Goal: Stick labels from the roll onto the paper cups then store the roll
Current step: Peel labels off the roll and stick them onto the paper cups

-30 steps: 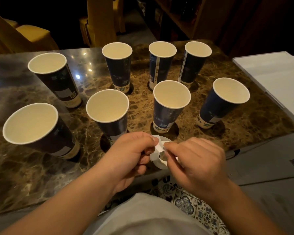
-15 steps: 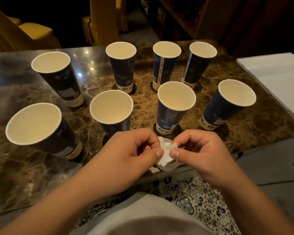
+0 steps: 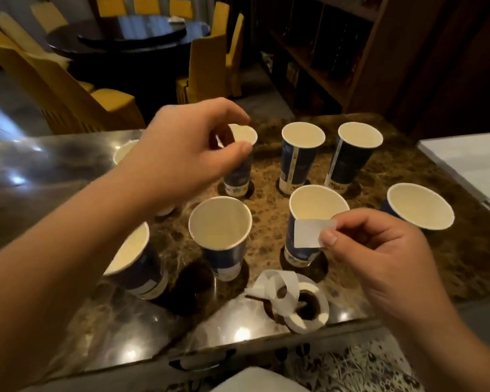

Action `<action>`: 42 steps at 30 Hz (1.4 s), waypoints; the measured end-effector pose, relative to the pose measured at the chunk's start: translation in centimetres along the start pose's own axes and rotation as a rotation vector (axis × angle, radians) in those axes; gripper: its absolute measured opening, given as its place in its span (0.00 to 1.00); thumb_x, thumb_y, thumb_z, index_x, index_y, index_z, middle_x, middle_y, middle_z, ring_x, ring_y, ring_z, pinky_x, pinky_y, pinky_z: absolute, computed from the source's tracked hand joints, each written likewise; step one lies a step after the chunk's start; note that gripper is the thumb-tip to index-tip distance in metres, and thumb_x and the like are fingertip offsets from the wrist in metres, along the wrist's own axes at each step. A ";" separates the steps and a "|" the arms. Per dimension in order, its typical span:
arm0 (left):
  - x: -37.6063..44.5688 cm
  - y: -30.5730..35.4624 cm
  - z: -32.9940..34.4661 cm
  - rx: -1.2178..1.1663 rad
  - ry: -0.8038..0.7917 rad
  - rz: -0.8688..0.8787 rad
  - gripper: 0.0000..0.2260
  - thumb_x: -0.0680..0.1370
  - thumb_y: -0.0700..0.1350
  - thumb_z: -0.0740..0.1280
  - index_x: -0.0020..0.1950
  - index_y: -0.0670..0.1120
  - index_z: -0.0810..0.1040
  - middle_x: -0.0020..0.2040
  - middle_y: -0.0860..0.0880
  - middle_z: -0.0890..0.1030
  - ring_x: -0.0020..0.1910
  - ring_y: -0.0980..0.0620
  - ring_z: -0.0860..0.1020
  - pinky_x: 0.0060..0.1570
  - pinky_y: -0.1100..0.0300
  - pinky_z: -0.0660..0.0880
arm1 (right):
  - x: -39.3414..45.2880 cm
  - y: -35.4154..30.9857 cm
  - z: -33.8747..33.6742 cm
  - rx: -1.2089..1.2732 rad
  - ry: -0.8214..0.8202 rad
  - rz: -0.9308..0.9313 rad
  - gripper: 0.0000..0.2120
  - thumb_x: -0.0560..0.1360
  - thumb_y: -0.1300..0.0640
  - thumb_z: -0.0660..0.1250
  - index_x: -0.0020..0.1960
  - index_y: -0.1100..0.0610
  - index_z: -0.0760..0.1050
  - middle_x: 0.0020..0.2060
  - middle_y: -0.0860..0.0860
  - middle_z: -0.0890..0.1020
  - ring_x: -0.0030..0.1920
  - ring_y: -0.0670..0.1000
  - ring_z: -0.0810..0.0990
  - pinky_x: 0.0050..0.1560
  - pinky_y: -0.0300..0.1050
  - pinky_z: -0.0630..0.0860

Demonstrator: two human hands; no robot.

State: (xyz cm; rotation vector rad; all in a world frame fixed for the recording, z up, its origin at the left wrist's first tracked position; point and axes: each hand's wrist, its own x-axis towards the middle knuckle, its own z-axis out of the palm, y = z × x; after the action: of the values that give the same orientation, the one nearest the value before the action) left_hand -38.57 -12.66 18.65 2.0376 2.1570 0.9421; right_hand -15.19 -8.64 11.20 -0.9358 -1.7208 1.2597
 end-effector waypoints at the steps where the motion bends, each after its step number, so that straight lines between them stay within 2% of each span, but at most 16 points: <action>1: 2.2 -1.3 0.6 0.082 -0.037 -0.021 0.21 0.76 0.55 0.65 0.67 0.51 0.73 0.55 0.53 0.80 0.49 0.57 0.78 0.47 0.64 0.77 | 0.0 -0.2 0.3 -0.021 -0.015 0.000 0.08 0.69 0.62 0.73 0.41 0.48 0.83 0.37 0.49 0.85 0.39 0.48 0.83 0.39 0.40 0.81; 3: 6.2 -4.3 2.6 0.230 -0.156 -0.061 0.28 0.75 0.56 0.69 0.72 0.47 0.69 0.66 0.46 0.74 0.61 0.50 0.75 0.58 0.56 0.74 | -0.1 -0.7 0.8 -0.027 -0.042 -0.004 0.09 0.69 0.63 0.73 0.40 0.49 0.83 0.36 0.51 0.84 0.37 0.49 0.82 0.38 0.42 0.81; 6: 10.0 -8.0 5.8 0.321 -0.307 -0.115 0.40 0.71 0.60 0.72 0.76 0.44 0.61 0.75 0.42 0.64 0.73 0.42 0.64 0.71 0.47 0.65 | -0.4 -1.3 1.3 -0.019 -0.080 0.002 0.10 0.69 0.64 0.73 0.39 0.49 0.83 0.34 0.52 0.84 0.36 0.51 0.82 0.40 0.44 0.82; 9: 11.6 -9.9 8.0 0.245 -0.345 -0.216 0.47 0.69 0.61 0.74 0.78 0.45 0.54 0.79 0.42 0.57 0.77 0.41 0.58 0.73 0.45 0.62 | -0.7 -1.6 1.4 -0.047 -0.111 0.025 0.10 0.69 0.62 0.74 0.39 0.46 0.83 0.34 0.50 0.84 0.38 0.52 0.82 0.43 0.46 0.82; 11: 11.8 -10.5 8.8 0.131 -0.347 -0.262 0.48 0.69 0.58 0.75 0.79 0.46 0.51 0.79 0.43 0.58 0.76 0.41 0.61 0.70 0.47 0.64 | -0.8 -1.7 1.4 -0.060 -0.117 0.029 0.10 0.69 0.61 0.73 0.39 0.44 0.83 0.34 0.48 0.84 0.38 0.51 0.82 0.42 0.45 0.82; 14: 11.8 -11.0 9.6 0.023 -0.292 -0.295 0.46 0.71 0.53 0.76 0.79 0.47 0.50 0.77 0.43 0.63 0.73 0.41 0.66 0.66 0.49 0.70 | -0.9 -1.9 1.3 -0.065 -0.119 0.030 0.10 0.69 0.60 0.73 0.39 0.44 0.83 0.34 0.48 0.84 0.36 0.50 0.81 0.37 0.42 0.81; 16: 11.8 -11.2 9.6 -0.010 -0.245 -0.309 0.45 0.71 0.51 0.76 0.79 0.47 0.52 0.76 0.43 0.65 0.72 0.41 0.68 0.63 0.50 0.72 | -0.8 -2.0 1.2 -0.066 -0.116 0.030 0.10 0.69 0.60 0.73 0.39 0.44 0.83 0.35 0.48 0.84 0.38 0.50 0.81 0.39 0.43 0.82; 20: 12.2 -9.9 7.1 -0.171 -0.141 -0.275 0.44 0.71 0.51 0.75 0.78 0.44 0.53 0.76 0.42 0.65 0.72 0.43 0.67 0.66 0.52 0.68 | -0.4 -2.6 1.0 -0.077 -0.082 0.001 0.11 0.70 0.62 0.73 0.39 0.45 0.83 0.35 0.49 0.85 0.38 0.50 0.83 0.39 0.45 0.83; 23: 12.1 -6.5 3.9 -0.417 -0.071 -0.214 0.42 0.73 0.49 0.74 0.79 0.46 0.53 0.73 0.43 0.68 0.69 0.45 0.70 0.62 0.56 0.73 | 0.5 -3.8 0.3 -0.093 -0.022 -0.079 0.09 0.69 0.62 0.72 0.37 0.48 0.83 0.36 0.45 0.84 0.39 0.45 0.82 0.36 0.35 0.79; 26: 11.2 -2.8 0.8 -0.608 -0.030 -0.134 0.39 0.74 0.49 0.73 0.78 0.46 0.55 0.69 0.46 0.71 0.64 0.49 0.74 0.56 0.60 0.76 | 1.7 -5.7 -0.1 -0.088 0.072 -0.184 0.02 0.66 0.51 0.71 0.39 0.46 0.81 0.37 0.42 0.84 0.40 0.42 0.82 0.37 0.32 0.78; 29: 9.5 0.4 -1.3 -0.791 -0.060 -0.101 0.38 0.73 0.50 0.73 0.77 0.47 0.57 0.62 0.51 0.76 0.59 0.54 0.77 0.51 0.62 0.77 | 2.9 -7.1 0.0 -0.036 0.139 -0.284 0.07 0.65 0.47 0.69 0.43 0.46 0.79 0.39 0.41 0.84 0.41 0.43 0.82 0.38 0.33 0.79; 31: 8.2 1.7 -1.9 -0.871 -0.083 -0.099 0.39 0.70 0.53 0.72 0.77 0.48 0.58 0.61 0.51 0.75 0.59 0.54 0.78 0.51 0.59 0.78 | 3.2 -7.6 0.2 0.020 0.155 -0.331 0.11 0.65 0.47 0.73 0.46 0.45 0.77 0.41 0.41 0.84 0.45 0.45 0.83 0.40 0.34 0.79; 34: 6.4 2.5 -2.0 -0.956 -0.127 -0.125 0.38 0.69 0.56 0.72 0.74 0.45 0.64 0.64 0.44 0.76 0.62 0.47 0.78 0.51 0.52 0.78 | 3.3 -7.6 0.8 0.086 0.152 -0.356 0.20 0.64 0.51 0.79 0.51 0.42 0.74 0.47 0.42 0.83 0.52 0.47 0.82 0.47 0.40 0.81; 37: 4.9 2.7 -1.5 -1.027 -0.137 -0.172 0.24 0.74 0.55 0.68 0.63 0.40 0.74 0.56 0.43 0.81 0.56 0.46 0.80 0.52 0.49 0.79 | 3.3 -6.9 1.6 0.138 0.137 -0.336 0.23 0.63 0.59 0.77 0.52 0.44 0.72 0.47 0.42 0.82 0.50 0.43 0.83 0.46 0.39 0.80; 39: 3.9 2.9 -0.8 -1.123 -0.110 -0.260 0.15 0.76 0.55 0.66 0.55 0.45 0.79 0.54 0.46 0.82 0.55 0.46 0.80 0.55 0.47 0.78 | 3.3 -6.6 2.3 0.175 0.124 -0.298 0.24 0.63 0.59 0.76 0.52 0.43 0.71 0.49 0.44 0.81 0.51 0.43 0.83 0.45 0.39 0.81; 42: 2.7 3.1 0.1 -1.260 -0.078 -0.350 0.16 0.77 0.54 0.65 0.59 0.45 0.78 0.59 0.42 0.82 0.61 0.42 0.79 0.61 0.42 0.75 | 3.3 -6.5 2.8 0.206 0.139 -0.256 0.25 0.60 0.53 0.76 0.53 0.40 0.70 0.52 0.44 0.80 0.53 0.42 0.82 0.44 0.39 0.81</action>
State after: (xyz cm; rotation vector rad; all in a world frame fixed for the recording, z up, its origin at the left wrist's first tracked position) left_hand -36.16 -10.26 20.96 1.0031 1.1721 1.5196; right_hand -19.73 -8.28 17.45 -0.6439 -1.5157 1.1487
